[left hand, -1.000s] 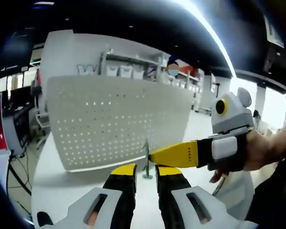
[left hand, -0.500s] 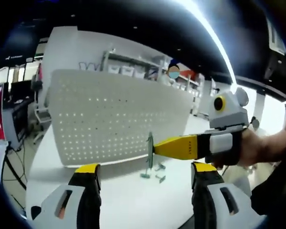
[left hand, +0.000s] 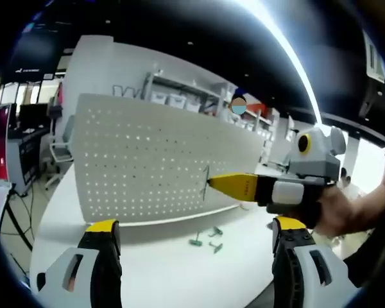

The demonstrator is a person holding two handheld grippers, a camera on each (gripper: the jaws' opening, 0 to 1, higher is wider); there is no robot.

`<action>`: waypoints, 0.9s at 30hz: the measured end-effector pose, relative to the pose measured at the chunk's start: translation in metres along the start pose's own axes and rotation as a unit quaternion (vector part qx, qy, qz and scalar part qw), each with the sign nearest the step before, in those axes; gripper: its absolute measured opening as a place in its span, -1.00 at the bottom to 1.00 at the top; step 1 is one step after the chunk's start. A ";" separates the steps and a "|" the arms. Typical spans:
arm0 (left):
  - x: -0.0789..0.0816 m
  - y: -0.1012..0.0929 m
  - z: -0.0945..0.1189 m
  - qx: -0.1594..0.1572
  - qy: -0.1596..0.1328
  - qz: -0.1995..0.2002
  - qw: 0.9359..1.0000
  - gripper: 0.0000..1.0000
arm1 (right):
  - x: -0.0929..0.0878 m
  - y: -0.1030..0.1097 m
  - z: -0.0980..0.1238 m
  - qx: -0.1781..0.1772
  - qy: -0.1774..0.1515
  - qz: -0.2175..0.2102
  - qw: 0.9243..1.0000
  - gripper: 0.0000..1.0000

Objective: Insert the hook assembly into the mounting plate slot until the hook locks in place.

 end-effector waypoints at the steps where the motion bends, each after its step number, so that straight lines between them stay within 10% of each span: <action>1: 0.000 0.001 0.000 0.000 0.000 0.000 1.000 1.00 | 0.001 -0.003 -0.001 -0.011 -0.003 0.010 1.000 -1.00; 27: -0.011 0.012 -0.004 0.019 0.016 0.018 1.000 1.00 | 0.043 -0.103 -0.023 -0.241 -0.104 0.041 0.964 -1.00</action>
Point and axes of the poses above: the point that each gripper's makers call its tool centre point, and the gripper's own axes: z roughly backward along the fingers, y roughly to its left, x roughly out of its top, the point moved 5 cm from there along z, roughly backward along the fingers, and after that the axes turned 2 degrees about -x, right-handed, at the moved point
